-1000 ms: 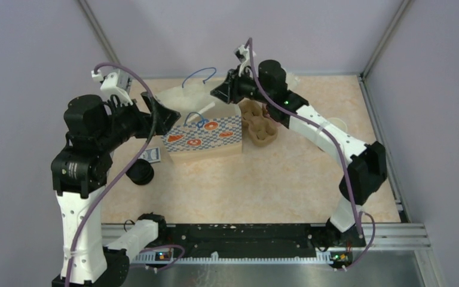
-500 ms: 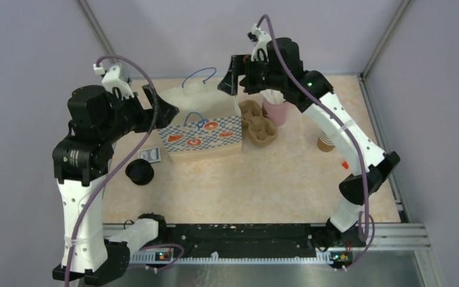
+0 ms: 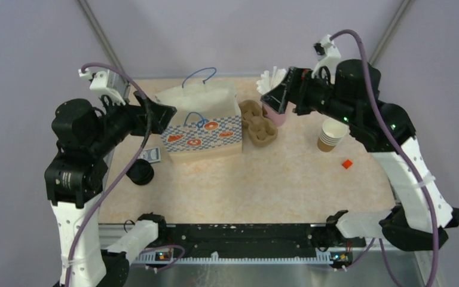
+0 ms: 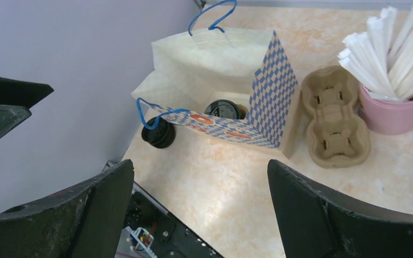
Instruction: Pack the takeout coffee
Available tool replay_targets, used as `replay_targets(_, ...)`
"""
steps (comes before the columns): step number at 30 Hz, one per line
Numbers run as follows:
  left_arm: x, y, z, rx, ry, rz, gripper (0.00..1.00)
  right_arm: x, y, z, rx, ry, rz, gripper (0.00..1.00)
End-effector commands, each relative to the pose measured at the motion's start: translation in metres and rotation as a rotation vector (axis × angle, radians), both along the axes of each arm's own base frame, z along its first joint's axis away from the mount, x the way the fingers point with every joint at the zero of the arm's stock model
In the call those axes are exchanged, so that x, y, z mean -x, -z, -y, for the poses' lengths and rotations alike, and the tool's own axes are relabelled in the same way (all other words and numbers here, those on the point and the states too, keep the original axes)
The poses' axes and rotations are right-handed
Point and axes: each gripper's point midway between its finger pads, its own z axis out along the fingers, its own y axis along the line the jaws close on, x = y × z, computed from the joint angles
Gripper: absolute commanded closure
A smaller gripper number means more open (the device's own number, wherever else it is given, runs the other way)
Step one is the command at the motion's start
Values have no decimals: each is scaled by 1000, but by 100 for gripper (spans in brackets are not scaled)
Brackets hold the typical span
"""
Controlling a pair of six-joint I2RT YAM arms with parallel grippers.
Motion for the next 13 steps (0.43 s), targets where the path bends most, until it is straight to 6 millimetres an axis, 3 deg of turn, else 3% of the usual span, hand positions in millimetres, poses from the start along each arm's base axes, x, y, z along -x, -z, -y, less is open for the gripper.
replay_targets(1, 5, -16, 2, -3, 25, 105, 1, 3, 0, 27, -32, 128, 19, 7)
replay_targets(7, 11, -7, 0, -14, 21, 93, 1, 16, 3, 38, -127, 158, 27, 8)
replay_targets(13, 14, -6, -1, -16, 20, 95, 1, 15, -5, 37, -143, 153, 47, 8)
